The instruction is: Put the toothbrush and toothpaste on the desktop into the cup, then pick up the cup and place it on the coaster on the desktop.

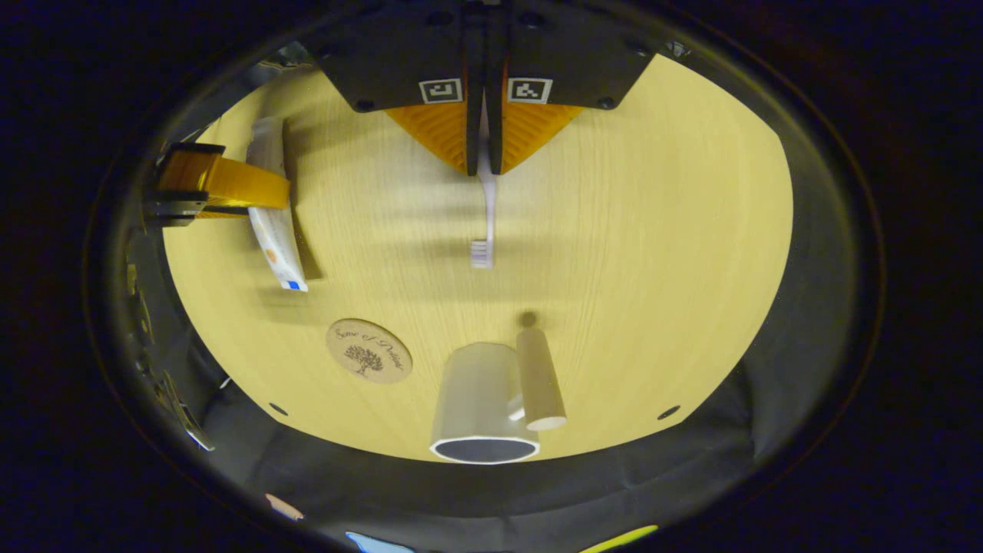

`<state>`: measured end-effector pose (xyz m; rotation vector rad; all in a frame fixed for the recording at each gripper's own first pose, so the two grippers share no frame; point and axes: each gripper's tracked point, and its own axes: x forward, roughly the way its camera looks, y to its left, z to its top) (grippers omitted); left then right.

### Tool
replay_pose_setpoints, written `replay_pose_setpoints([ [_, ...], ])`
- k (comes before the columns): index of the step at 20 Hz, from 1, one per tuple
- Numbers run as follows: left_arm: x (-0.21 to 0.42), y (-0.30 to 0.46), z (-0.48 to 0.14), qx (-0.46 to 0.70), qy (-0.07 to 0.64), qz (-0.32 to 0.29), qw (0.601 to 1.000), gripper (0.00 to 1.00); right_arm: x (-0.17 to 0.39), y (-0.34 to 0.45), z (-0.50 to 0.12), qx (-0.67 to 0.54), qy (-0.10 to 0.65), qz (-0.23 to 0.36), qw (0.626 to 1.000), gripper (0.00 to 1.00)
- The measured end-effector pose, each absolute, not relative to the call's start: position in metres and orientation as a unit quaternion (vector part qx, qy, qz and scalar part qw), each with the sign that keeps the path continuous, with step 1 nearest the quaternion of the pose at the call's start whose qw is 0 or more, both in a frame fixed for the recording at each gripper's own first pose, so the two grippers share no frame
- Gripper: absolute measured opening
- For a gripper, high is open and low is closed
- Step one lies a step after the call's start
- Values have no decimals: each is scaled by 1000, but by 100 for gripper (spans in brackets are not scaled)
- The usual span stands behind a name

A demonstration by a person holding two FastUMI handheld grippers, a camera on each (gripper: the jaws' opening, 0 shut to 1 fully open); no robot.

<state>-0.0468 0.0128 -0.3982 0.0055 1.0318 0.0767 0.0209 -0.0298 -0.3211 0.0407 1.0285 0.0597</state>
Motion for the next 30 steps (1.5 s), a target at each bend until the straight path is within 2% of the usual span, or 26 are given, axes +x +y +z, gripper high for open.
replay_pose_setpoints([
  [4,-37,12,-368,-5,466,32,884,7,21,-30,-321,19,491,31,870,13],
  [9,-22,-2,-300,-16,414,11,910,7,21,-30,-322,18,491,35,870,14],
  [18,47,5,-178,-45,309,-7,950,7,23,-30,-322,24,489,39,871,14],
  [19,57,8,-170,-46,301,-6,953,13,23,-30,-321,26,489,40,871,14],
  [20,67,12,-164,-47,294,-5,955,13,23,-30,-322,28,489,40,871,14],
  [21,78,16,-158,-49,287,-4,957,7,23,-30,-321,30,489,40,871,14],
  [23,99,18,-148,-57,269,-8,961,7,23,-30,-321,33,489,42,870,14],
  [24,110,18,-143,-62,258,-12,964,13,24,-30,-322,33,489,43,870,14],
  [25,120,20,-139,-63,249,-13,966,13,24,-30,-321,34,490,43,870,14],
  [26,130,21,-137,-63,243,-14,968,7,24,-30,-322,35,490,44,870,14],
  [30,161,20,-146,-52,239,-22,969,7,25,-30,-323,40,492,46,868,13],
])
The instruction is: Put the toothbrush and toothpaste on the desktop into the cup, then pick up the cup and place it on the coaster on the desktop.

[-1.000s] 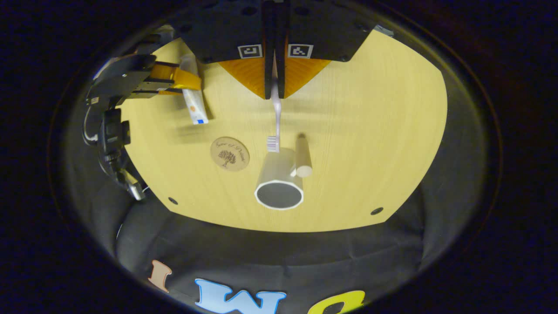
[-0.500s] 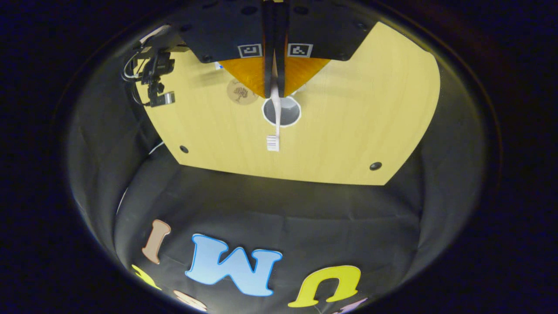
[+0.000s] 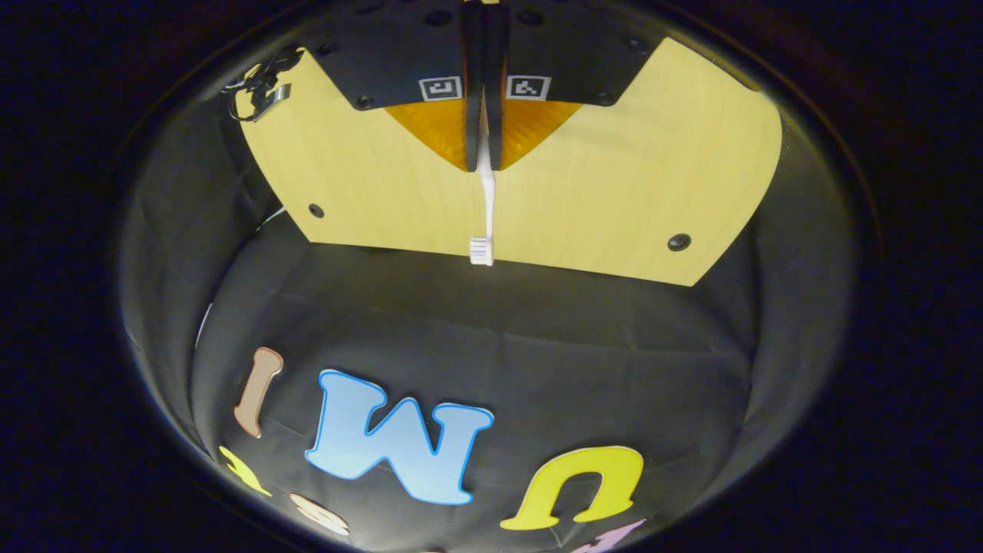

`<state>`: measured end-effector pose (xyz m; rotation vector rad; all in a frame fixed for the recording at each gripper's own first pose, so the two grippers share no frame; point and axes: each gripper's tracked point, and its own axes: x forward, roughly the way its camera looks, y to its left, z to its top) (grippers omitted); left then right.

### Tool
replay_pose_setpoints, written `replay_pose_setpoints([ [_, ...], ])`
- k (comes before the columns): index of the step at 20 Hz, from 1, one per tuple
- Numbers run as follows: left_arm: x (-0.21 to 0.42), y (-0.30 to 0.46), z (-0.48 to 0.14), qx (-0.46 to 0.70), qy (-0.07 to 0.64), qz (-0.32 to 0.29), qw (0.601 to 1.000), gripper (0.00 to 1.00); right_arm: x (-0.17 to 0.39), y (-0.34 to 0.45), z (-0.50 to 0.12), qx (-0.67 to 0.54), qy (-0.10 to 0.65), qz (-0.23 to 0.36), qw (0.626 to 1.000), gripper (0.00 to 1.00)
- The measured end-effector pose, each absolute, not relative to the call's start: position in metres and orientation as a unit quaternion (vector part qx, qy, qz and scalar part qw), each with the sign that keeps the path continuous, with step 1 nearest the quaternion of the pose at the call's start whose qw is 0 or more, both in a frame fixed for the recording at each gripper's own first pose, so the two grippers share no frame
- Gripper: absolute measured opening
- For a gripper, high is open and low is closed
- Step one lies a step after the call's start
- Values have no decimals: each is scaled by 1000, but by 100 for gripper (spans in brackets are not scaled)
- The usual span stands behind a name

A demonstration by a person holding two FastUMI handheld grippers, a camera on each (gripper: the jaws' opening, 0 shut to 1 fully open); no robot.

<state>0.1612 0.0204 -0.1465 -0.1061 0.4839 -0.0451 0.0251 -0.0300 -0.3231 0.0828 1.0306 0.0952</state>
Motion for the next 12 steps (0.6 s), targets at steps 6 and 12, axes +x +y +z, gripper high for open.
replay_pose_setpoints([
  [6,201,22,-174,-60,224,-24,973,7,25,-30,-322,56,491,53,868,14],
  [12,199,15,-213,-24,222,-33,974,7,29,-29,-320,71,483,60,871,13],
])
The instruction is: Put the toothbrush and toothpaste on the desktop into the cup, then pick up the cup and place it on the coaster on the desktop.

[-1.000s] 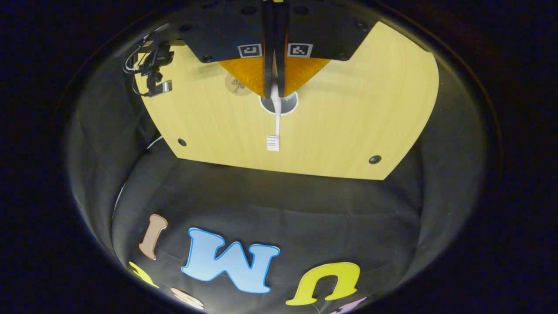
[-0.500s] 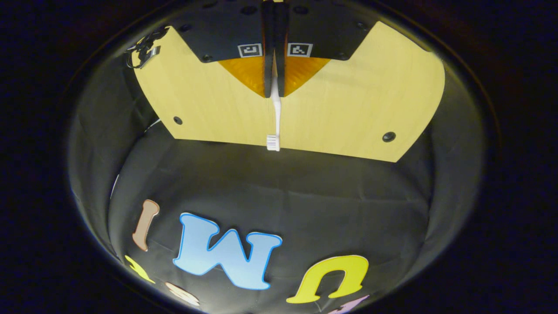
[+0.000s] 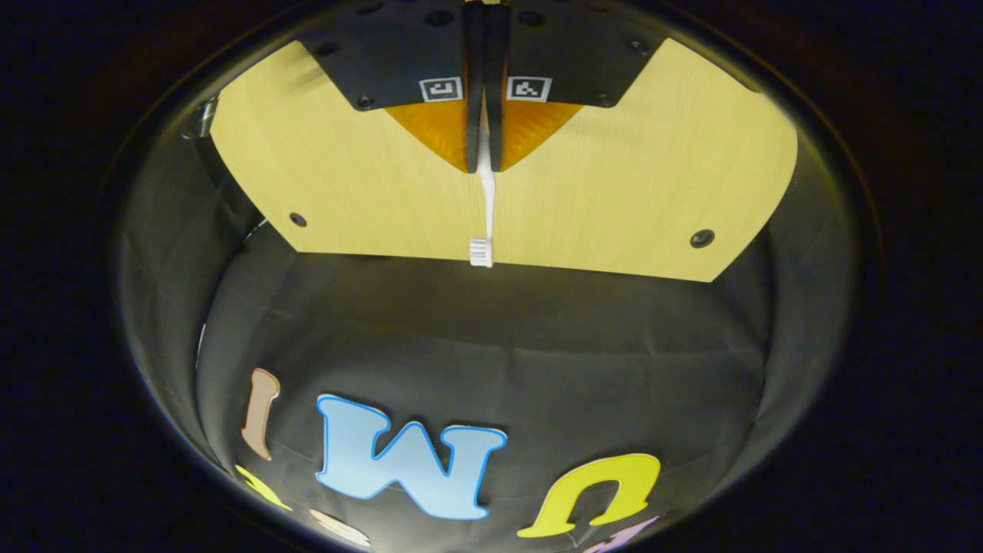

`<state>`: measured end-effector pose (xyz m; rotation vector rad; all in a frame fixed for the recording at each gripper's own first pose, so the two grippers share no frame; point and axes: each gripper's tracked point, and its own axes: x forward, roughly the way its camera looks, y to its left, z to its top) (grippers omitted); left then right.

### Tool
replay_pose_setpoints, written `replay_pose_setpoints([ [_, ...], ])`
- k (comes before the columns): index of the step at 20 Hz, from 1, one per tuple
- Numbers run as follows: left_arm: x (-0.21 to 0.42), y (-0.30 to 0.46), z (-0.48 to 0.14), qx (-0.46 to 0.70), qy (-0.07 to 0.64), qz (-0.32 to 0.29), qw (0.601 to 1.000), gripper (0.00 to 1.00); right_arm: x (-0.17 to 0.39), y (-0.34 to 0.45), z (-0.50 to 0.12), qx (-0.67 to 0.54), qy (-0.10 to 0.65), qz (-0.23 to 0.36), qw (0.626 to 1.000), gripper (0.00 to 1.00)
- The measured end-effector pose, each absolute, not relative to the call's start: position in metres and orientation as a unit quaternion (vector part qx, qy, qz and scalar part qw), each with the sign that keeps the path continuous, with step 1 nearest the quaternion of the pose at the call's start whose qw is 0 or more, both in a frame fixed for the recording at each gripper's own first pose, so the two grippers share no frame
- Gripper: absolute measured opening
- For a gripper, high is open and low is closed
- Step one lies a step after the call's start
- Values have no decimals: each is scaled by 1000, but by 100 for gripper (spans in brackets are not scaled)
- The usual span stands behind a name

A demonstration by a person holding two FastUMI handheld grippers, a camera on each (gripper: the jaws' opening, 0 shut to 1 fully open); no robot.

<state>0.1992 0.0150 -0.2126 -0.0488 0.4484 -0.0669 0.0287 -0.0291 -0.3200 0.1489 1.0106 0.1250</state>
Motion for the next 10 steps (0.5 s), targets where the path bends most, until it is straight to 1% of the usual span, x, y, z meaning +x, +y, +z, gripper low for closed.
replay_pose_setpoints([
  [4,193,17,-225,-17,228,-25,973,7,41,-24,-300,84,464,62,880,13],
  [5,192,17,-225,-19,229,-24,973,14,45,-25,-289,84,454,62,885,13],
  [6,191,18,-225,-22,229,-24,973,8,52,-23,-276,84,442,63,891,13],
  [7,188,18,-225,-23,228,-23,973,14,60,-19,-262,88,426,66,898,13],
  [8,186,17,-225,-25,228,-27,973,8,70,-15,-248,93,408,71,906,13],
  [9,184,16,-227,-25,230,-27,972,12,80,-10,-230,98,388,76,913,13],
  [10,182,17,-229,-23,231,-28,972,12,90,-4,-213,105,367,82,921,13],
])
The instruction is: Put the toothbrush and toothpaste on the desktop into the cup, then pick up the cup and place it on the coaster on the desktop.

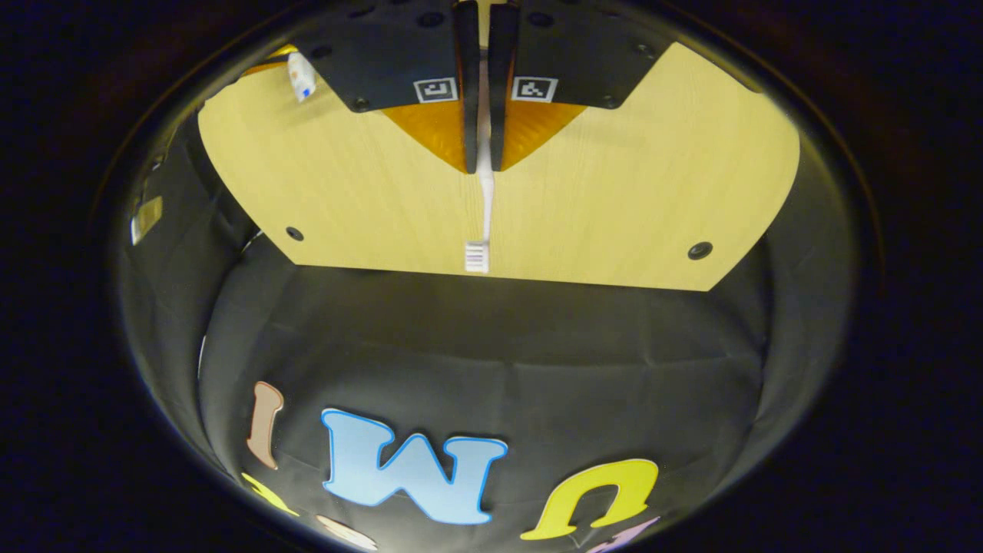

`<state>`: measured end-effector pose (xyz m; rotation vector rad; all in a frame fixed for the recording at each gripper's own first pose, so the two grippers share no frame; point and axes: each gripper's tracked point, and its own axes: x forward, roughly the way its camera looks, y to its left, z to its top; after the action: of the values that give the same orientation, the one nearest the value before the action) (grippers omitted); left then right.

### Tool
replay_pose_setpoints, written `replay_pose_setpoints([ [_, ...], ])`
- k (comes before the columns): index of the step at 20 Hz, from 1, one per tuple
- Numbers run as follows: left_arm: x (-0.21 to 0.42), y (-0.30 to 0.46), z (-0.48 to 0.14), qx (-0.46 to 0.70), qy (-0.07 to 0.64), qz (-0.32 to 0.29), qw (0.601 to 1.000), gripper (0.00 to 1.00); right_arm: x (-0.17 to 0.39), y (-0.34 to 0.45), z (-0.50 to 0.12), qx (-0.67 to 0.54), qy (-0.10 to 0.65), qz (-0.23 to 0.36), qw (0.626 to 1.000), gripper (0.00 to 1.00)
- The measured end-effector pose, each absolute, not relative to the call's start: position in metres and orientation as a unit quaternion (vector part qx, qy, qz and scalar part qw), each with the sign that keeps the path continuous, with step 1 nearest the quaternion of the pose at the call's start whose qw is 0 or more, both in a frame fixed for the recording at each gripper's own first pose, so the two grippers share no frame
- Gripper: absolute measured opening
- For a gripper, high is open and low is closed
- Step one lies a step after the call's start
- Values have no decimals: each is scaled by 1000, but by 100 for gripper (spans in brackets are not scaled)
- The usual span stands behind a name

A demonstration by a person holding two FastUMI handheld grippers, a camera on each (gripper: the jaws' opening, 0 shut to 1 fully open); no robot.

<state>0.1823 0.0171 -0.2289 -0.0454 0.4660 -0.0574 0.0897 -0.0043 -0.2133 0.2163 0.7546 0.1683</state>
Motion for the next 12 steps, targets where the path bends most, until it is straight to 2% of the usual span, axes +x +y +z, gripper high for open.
replay_pose_setpoints([
  [4,176,19,-230,-22,231,-33,972,11,132,26,-146,132,275,116,945,13],
  [5,174,21,-231,-23,233,-34,972,29,142,36,-134,137,255,125,949,12],
  [6,171,22,-231,-23,235,-34,971,27,150,42,-122,142,236,133,952,13],
  [7,168,22,-231,-24,237,-38,971,29,157,51,-110,147,222,140,954,13],
  [9,159,27,-227,-21,235,-35,971,48,173,69,-95,161,200,154,954,13],
  [12,144,39,-225,-25,237,-34,971,55,194,90,-98,172,193,159,953,12],
])
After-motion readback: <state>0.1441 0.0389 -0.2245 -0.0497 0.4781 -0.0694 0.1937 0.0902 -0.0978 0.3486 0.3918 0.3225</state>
